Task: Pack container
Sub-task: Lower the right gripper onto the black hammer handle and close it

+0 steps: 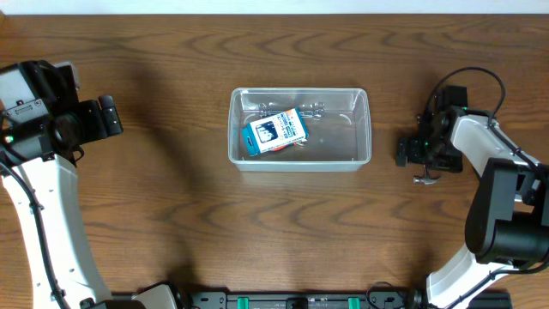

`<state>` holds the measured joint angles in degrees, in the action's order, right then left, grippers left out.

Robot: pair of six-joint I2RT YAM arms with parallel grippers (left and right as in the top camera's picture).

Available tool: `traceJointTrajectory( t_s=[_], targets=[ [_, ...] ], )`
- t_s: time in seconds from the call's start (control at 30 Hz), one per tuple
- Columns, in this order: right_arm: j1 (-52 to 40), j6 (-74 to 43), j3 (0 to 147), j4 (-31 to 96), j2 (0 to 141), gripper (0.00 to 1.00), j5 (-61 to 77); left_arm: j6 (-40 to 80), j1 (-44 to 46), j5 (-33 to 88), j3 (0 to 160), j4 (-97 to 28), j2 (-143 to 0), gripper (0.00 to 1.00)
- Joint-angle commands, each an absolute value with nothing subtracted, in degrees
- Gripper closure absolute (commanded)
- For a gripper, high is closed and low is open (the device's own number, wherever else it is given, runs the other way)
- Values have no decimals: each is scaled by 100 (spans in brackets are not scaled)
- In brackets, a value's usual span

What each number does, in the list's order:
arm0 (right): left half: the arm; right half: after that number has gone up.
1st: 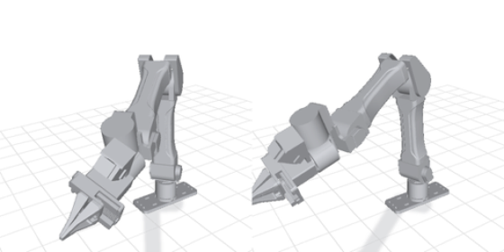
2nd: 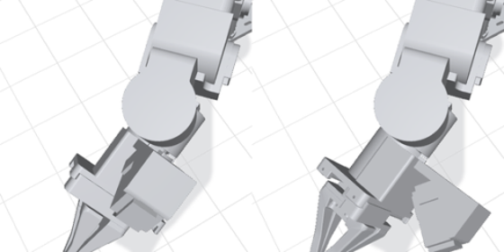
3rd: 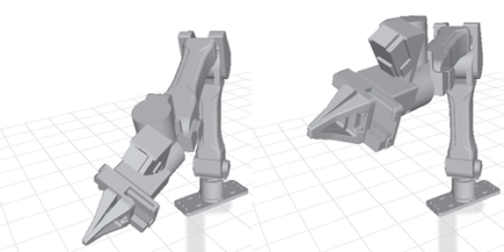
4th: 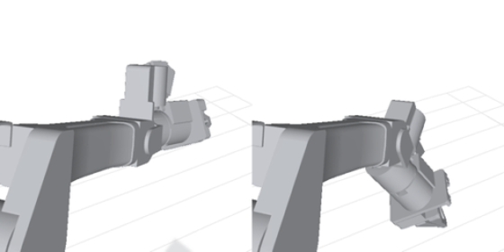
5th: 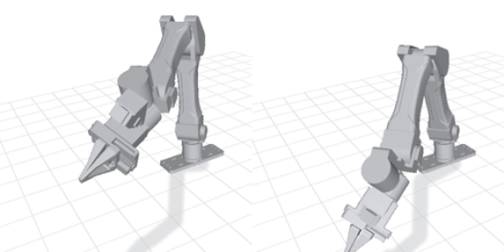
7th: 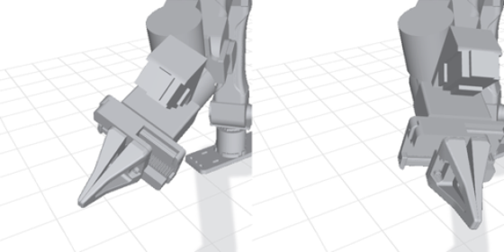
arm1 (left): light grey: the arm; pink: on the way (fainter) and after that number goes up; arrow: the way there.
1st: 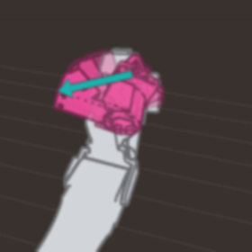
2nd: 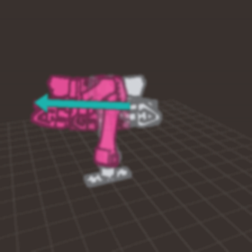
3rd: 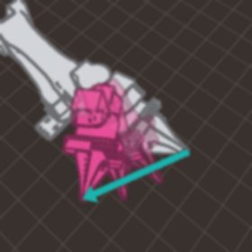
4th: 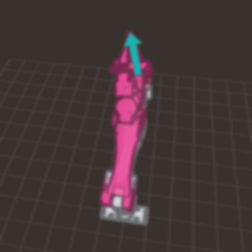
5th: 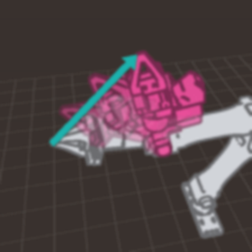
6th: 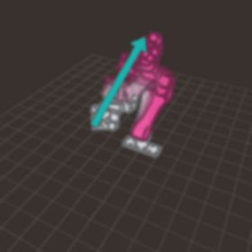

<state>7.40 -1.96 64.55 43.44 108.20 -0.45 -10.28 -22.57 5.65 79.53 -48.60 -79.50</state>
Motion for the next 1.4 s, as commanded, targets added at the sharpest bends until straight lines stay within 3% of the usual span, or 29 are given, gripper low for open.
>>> traceJointTrajectory(
  t_s=[0.0,0.4,0.53,0.67,0.73,0.97,1.37],
  targets=[
    [753,-165,6313,4346,11338,1,-58,-978,-2281,604,7957,-4856,-7972,2],
    [753,-167,6313,4390,11393,2,-60,-978,-2281,604,7955,-4873,-7972,2],
    [753,-167,6313,4403,11393,12,-58,-978,-2281,604,7955,-4869,-7972,2],
    [753,-167,6313,4414,11393,28,-58,-980,-2281,604,7957,-4869,-7972,2],
    [753,-169,6313,4412,11393,31,-58,-980,-2281,604,7957,-4869,-7972,2],
    [753,-276,6313,4412,11393,58,-58,-980,-2281,604,7955,-4869,-7972,2],
    [753,-298,6313,4414,11393,79,-56,-980,-2281,604,7955,-4862,-7972,2]
  ],
)
